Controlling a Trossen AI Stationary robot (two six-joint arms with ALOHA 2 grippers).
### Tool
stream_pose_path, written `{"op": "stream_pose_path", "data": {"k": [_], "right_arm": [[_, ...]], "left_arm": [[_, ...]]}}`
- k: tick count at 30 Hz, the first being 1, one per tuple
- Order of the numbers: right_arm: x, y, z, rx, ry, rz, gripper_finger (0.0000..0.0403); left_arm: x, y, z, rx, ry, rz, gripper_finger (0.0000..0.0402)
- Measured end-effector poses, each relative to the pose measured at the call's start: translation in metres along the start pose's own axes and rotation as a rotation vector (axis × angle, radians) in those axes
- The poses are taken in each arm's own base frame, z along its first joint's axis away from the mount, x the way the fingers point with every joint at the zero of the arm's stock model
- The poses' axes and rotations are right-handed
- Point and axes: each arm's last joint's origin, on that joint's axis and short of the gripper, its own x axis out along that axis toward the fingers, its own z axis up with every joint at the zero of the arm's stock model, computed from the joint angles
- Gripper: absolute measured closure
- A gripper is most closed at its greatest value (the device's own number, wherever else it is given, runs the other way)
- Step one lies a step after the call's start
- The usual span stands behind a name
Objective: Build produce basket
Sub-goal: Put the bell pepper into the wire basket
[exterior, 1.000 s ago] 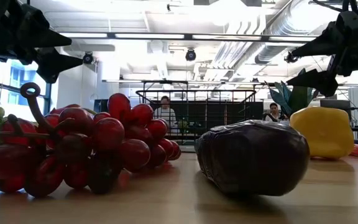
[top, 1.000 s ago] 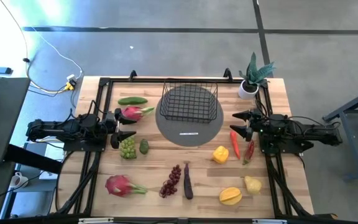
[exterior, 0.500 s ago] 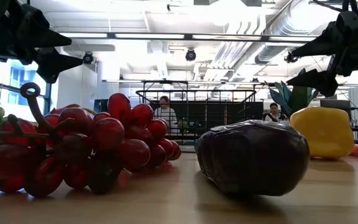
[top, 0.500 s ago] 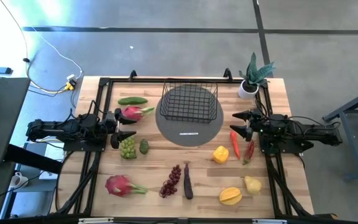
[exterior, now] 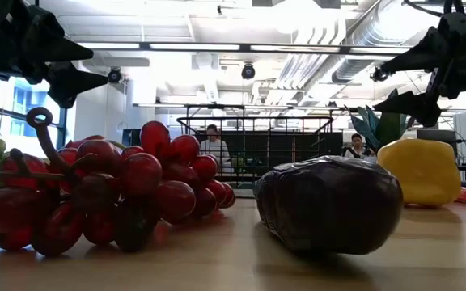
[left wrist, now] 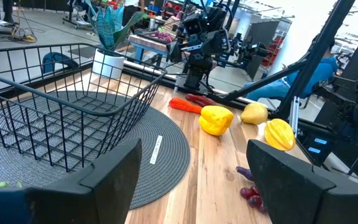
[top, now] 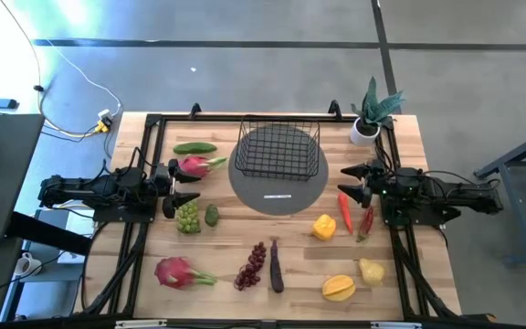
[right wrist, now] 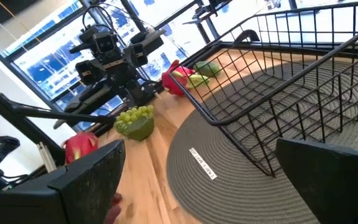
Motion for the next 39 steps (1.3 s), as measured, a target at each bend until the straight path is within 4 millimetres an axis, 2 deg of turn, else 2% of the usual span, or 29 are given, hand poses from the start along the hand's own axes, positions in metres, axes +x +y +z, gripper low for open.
{"op": "stream_pose_path", "data": {"k": [4,9,21,33,39], "right_arm": [[0.000,0.001,0.000,-0.081,0.012,0.021,0.0003],[0.000,0.001,-0.001,-0.095,0.025,0.043,0.0003],[0.000,0.005,-0.002,-0.332,0.062,0.173,0.0004],[-0.002,0.012,0.002,-0.229,0.056,0.329,0.0004],[-0.003,0.018,0.011,-0.159,0.119,0.327,0.0004]], "left_arm": [[0.000,0.000,0.000,0.000,0.000,0.000,0.0119],[0.000,0.000,0.000,0.000,0.000,0.000,0.0119],[0.000,0.000,0.000,0.000,0.000,0.000,0.0119],[0.000,0.000,0.000,0.000,0.000,0.000,0.0119],[0.000,0.000,0.000,0.000,0.000,0.000,0.0119]]}}
